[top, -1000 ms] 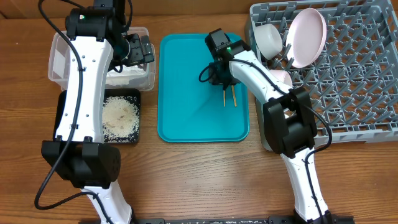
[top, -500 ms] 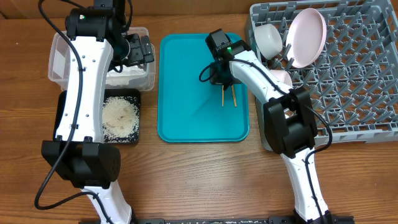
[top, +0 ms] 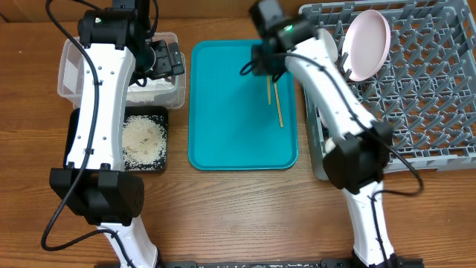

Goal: Sort waste into correct bins and load items into the dishwasher
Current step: 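Carry the chopstick into the dish rack and release it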

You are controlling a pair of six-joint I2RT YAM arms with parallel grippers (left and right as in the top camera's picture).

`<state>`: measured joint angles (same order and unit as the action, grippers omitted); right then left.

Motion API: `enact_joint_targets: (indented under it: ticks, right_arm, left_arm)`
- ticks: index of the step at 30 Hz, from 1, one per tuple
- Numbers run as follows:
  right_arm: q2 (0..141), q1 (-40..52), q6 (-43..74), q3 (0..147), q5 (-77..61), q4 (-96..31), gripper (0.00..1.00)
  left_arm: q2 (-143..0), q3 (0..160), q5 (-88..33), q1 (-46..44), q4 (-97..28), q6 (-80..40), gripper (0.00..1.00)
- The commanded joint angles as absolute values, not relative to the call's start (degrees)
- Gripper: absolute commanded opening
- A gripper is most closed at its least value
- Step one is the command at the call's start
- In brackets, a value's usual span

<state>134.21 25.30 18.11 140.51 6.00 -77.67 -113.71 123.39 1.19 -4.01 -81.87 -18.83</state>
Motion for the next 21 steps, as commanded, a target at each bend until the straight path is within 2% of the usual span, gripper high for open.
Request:
enact_joint_targets:
  ticks: [1, 13, 18, 21]
  right_arm:
    - [125.82, 22.11, 16.01, 146.47, 8.27, -81.43, 0.04]
    - [108.88, 12.62, 8.54, 147.46, 9.04, -89.97, 0.04]
    - [106.39, 7.68, 2.81, 147.44, 8.99, -97.1, 0.04]
    - [106.43, 5.26, -2.55, 144.16, 8.97, -97.06, 0.04]
  left_arm:
    - [-113.47, 124.7, 1.93, -3.77, -81.87, -18.0, 1.0]
    - [-113.47, 124.7, 1.91, -3.77, -81.87, -18.0, 1.0]
    - [-113.47, 124.7, 1.91, -3.77, -81.87, -18.0, 1.0]
    - [-113.47, 124.7, 1.91, -3.77, -81.87, -18.0, 1.0]
